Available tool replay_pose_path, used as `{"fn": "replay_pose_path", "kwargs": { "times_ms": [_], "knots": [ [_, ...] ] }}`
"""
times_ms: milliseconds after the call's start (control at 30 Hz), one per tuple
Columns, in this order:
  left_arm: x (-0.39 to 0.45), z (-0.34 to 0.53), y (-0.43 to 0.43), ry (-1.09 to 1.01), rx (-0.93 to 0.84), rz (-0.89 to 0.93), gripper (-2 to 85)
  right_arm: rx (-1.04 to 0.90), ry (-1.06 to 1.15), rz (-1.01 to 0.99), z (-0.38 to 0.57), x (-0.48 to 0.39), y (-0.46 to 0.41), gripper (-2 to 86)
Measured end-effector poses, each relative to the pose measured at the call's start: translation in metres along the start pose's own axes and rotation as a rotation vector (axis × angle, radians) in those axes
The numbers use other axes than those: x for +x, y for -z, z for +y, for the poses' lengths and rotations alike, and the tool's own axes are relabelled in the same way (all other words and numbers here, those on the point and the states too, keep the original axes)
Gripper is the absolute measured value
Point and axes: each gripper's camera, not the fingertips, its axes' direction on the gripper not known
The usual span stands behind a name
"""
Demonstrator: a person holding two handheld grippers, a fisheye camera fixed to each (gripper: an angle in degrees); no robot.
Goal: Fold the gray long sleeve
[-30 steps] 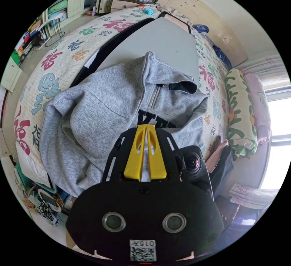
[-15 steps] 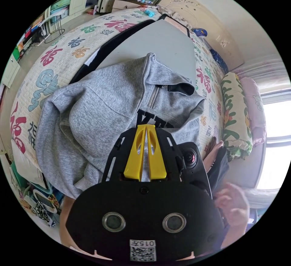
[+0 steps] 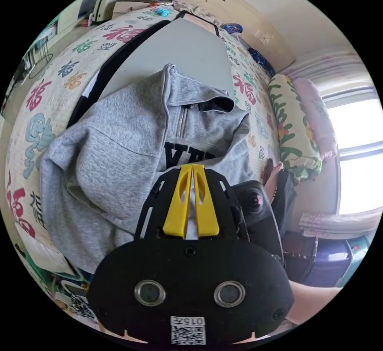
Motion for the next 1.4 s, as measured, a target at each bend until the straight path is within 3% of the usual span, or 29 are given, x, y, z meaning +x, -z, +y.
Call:
{"fn": "replay_pose_path", "kwargs": {
  "times_ms": [100,167,267,433,500,600,667,767,933,1033,1200,1267,1400],
  "knots": [
    [-0.015,-0.017,0.012,-0.133,-0.032,-0.074,-0.9,0.049,-0.086,-0.256,0.024,0.048,-0.006,-1.0],
    [-0.042,-0.031,0.033,-0.266,-0.037,-0.053,-0.8,0.079,-0.264,-0.456,0.049,0.105,-0.015,-0.9],
    [-0.08,-0.044,0.047,-0.372,-0.123,-0.06,-0.7,0.109,-0.49,-0.542,0.088,0.166,-0.031,-0.8],
    [-0.104,-0.042,0.042,-0.56,-0.209,-0.031,0.7,0.094,-0.617,-0.613,0.13,0.21,-0.073,2.9],
    [-0.097,-0.034,0.041,-0.621,-0.19,0.01,3.2,0.126,-0.581,-0.578,0.136,0.211,-0.084,7.5],
    [-0.074,-0.015,0.028,-0.72,-0.153,0.084,7.2,0.156,-0.444,-0.723,0.139,0.208,-0.097,10.7],
    [-0.062,-0.005,-0.005,-0.714,-0.261,0.318,8.4,0.138,-0.455,-0.767,0.139,0.215,-0.107,11.3],
    [-0.046,0.01,-0.049,-0.682,-0.317,0.493,10.1,0.102,-0.441,-0.767,0.135,0.225,-0.115,11.3],
    [-0.006,0.035,-0.095,-0.72,-0.322,0.395,11.6,0.035,-0.257,-0.752,0.131,0.238,-0.123,6.4],
    [0.015,0.05,-0.116,-0.723,-0.431,0.393,12.8,-0.014,-0.199,-0.858,0.129,0.258,-0.128,4.0],
    [0.032,0.077,-0.099,-0.746,-0.299,0.265,16.3,0.075,-0.069,-1.082,0.146,0.289,-0.096,1.8],
    [0.035,0.08,-0.095,-0.665,-0.262,0.248,17.1,0.126,-0.026,-1.251,0.153,0.298,-0.077,1.4],
    [0.039,0.085,-0.091,-0.598,-0.185,0.188,17.3,0.198,0.044,-1.36,0.157,0.294,-0.048,1.3]
  ]
}}
